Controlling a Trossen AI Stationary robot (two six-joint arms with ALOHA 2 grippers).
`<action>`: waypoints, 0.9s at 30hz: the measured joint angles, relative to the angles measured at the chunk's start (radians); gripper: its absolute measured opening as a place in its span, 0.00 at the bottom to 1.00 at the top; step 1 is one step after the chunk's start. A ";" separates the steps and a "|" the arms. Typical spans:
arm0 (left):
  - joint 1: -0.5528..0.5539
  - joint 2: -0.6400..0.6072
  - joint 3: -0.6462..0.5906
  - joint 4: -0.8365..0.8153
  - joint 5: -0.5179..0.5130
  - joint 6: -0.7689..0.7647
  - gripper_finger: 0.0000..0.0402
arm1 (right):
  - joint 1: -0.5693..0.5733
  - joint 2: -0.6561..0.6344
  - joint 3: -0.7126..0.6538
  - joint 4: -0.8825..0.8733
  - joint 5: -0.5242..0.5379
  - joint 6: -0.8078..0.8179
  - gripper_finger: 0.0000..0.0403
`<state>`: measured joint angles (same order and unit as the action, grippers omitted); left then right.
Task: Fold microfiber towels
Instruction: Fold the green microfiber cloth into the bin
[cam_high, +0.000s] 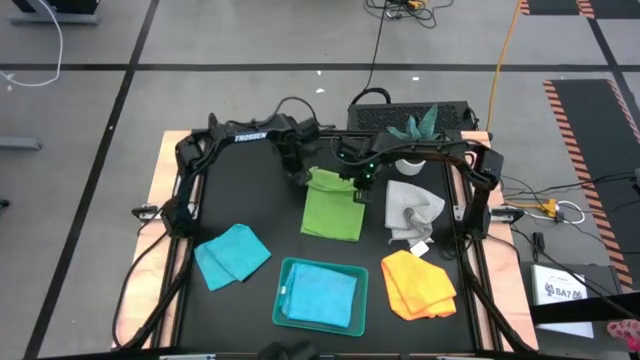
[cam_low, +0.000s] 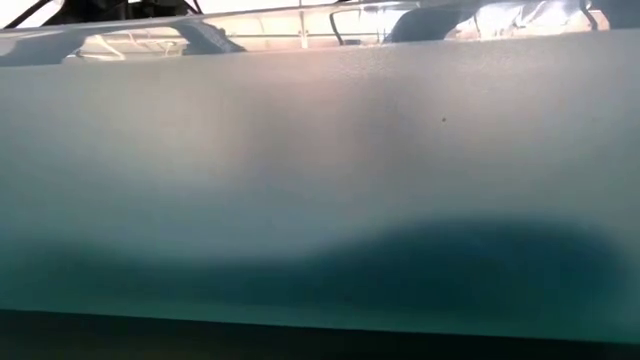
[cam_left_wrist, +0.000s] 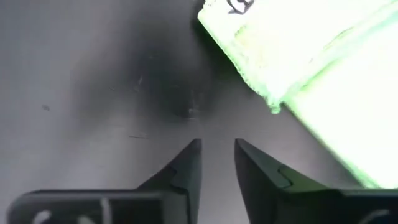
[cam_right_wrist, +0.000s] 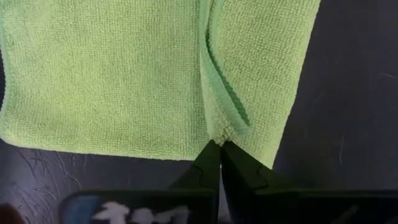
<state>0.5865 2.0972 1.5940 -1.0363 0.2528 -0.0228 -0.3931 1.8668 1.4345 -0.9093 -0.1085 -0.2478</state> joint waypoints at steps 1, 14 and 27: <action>0.013 0.000 0.000 0.001 0.032 -0.010 0.21 | 0.000 0.000 0.000 0.000 0.000 0.000 0.00; 0.052 0.000 0.000 0.183 0.231 -0.111 0.21 | 0.000 0.000 0.000 0.002 0.003 -0.003 0.00; 0.045 0.002 -0.138 0.294 0.232 -0.246 0.55 | 0.000 0.000 0.000 0.003 0.003 -0.030 0.00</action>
<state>0.6316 2.0991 1.4562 -0.7425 0.4850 -0.2693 -0.3935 1.8671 1.4348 -0.9062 -0.1051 -0.2775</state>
